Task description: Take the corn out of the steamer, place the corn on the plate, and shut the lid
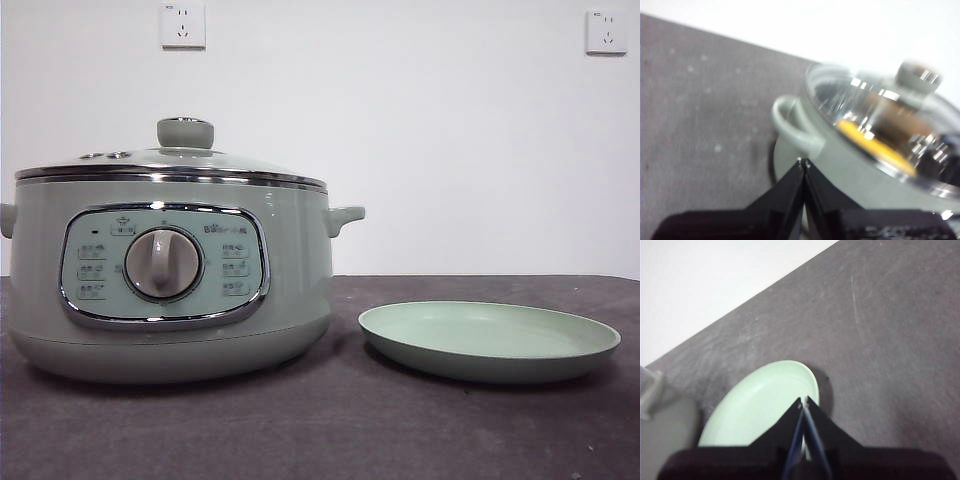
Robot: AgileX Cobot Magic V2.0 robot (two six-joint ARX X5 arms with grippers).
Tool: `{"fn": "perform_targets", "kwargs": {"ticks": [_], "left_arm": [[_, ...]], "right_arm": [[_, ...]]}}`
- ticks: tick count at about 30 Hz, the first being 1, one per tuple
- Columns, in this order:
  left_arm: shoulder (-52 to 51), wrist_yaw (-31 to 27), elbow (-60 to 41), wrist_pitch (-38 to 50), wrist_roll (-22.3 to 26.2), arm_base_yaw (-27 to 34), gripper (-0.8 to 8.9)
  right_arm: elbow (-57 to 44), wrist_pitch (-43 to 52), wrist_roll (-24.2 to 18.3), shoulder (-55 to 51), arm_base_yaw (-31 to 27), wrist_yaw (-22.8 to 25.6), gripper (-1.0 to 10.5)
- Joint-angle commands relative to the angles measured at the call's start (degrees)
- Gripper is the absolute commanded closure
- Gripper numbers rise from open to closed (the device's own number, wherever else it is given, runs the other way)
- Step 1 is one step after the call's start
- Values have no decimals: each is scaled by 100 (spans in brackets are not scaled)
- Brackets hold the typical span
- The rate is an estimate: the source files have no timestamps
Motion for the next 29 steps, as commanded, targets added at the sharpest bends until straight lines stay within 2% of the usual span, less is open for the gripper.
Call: {"fn": "perform_targets", "kwargs": {"ticks": [1,6,11,14,18,22,25,27,28,29], "left_arm": [[240,13,393,-232,-74,17,821],[914,39,1060,-417,-55,17,821],[1720,153,1727,-417,72,17,821],[2260,393,2142,-439,289,15,821],[2949,581,2688,-640,289,13,821],[3554,1143,3095,-649,496,11,818],[3923,1611,3303,-625,590,11,812],[4096,1792,3388,-625,588,9,795],[4164,1853,3412,-616,588,7,743],[4214,1880,3416,-564,584,4,640]], "right_arm": [[404,9,-22,262,4,-42,957],[1137,-98,-529,1023,4,-181,957],[1926,-299,-1019,1952,4,-603,954],[2358,-376,-1176,2527,4,-970,949],[2907,-522,-1499,3281,4,-1635,946],[3447,-957,-2028,4000,4,-2337,945],[3753,-1268,-2223,4446,4,-2682,933],[3888,-1394,-2282,4675,4,-2699,847],[3926,-1410,-2280,4754,4,-2688,782],[3952,-1410,-2280,4837,4,-2677,698]]}}
